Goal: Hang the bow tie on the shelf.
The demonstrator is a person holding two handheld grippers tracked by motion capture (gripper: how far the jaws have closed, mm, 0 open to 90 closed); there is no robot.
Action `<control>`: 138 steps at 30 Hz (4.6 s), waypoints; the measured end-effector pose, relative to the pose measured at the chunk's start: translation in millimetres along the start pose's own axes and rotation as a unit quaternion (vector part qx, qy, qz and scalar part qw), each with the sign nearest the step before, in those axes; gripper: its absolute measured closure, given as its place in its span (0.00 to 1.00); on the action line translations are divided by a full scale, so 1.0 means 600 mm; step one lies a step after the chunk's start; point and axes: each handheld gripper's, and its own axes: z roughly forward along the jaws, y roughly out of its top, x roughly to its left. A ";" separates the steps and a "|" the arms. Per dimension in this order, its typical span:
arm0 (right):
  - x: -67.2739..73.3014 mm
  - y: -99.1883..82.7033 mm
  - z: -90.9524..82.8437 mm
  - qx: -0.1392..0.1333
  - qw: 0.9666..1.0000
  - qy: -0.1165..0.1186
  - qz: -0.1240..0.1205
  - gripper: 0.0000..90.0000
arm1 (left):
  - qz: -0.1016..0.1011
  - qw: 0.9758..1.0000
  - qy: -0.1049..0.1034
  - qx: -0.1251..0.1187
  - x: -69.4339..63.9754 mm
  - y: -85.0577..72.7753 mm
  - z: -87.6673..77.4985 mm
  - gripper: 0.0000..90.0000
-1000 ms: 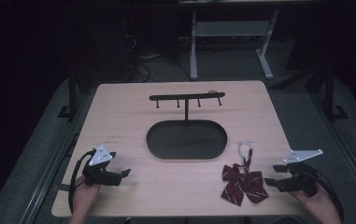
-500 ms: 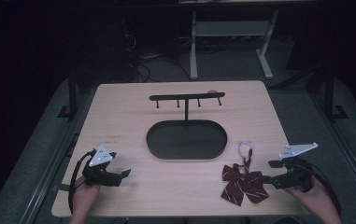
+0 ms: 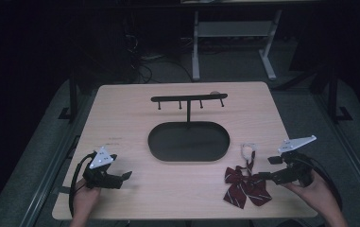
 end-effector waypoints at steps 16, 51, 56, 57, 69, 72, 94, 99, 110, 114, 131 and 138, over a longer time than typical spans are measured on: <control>-0.001 0.055 0.019 0.022 0.999 -0.025 -0.020 0.39 | -0.006 1.000 0.000 -0.004 0.000 -0.001 -0.002 0.15; -0.090 0.154 0.090 0.127 0.990 -0.065 0.019 0.47 | -0.006 1.000 -0.002 -0.006 0.000 0.000 -0.003 0.15; -0.100 0.156 0.107 0.141 0.987 -0.071 0.026 0.52 | -0.005 1.000 -0.002 -0.007 0.000 0.000 -0.003 0.15; -0.103 0.156 0.110 0.142 0.987 -0.073 0.024 0.52 | -0.005 1.000 -0.002 -0.007 0.000 0.000 -0.003 0.15; -0.114 0.151 0.132 0.174 0.981 -0.086 0.021 0.62 | -0.003 1.000 -0.004 -0.007 0.000 0.000 -0.003 0.15; -0.115 0.150 0.136 0.181 0.979 -0.088 0.018 0.63 | -0.005 1.000 -0.004 -0.007 0.001 0.000 -0.003 0.15; -0.100 0.148 0.152 0.208 0.973 -0.093 -0.030 0.95 | -0.006 1.000 -0.005 -0.007 0.001 0.000 -0.003 0.15; -0.094 0.149 0.131 0.190 0.979 -0.071 -0.029 0.96 | -0.005 1.000 -0.005 -0.006 0.001 0.000 -0.001 0.15; -0.066 0.168 0.081 0.165 0.983 -0.031 -0.070 0.96 | -0.002 1.000 -0.004 -0.005 0.000 0.000 -0.002 0.15; -0.059 0.174 0.071 0.160 0.984 -0.025 -0.079 0.96 | -0.004 1.000 -0.004 -0.005 0.000 0.000 -0.002 0.15; -0.018 0.204 0.008 0.117 0.987 -0.007 -0.110 0.95 | -0.002 1.000 -0.004 -0.006 -0.001 0.000 -0.002 0.15; 0.000 0.217 -0.006 0.115 0.985 -0.014 -0.125 0.95 | -0.002 1.000 -0.003 -0.006 -0.001 0.000 -0.002 0.15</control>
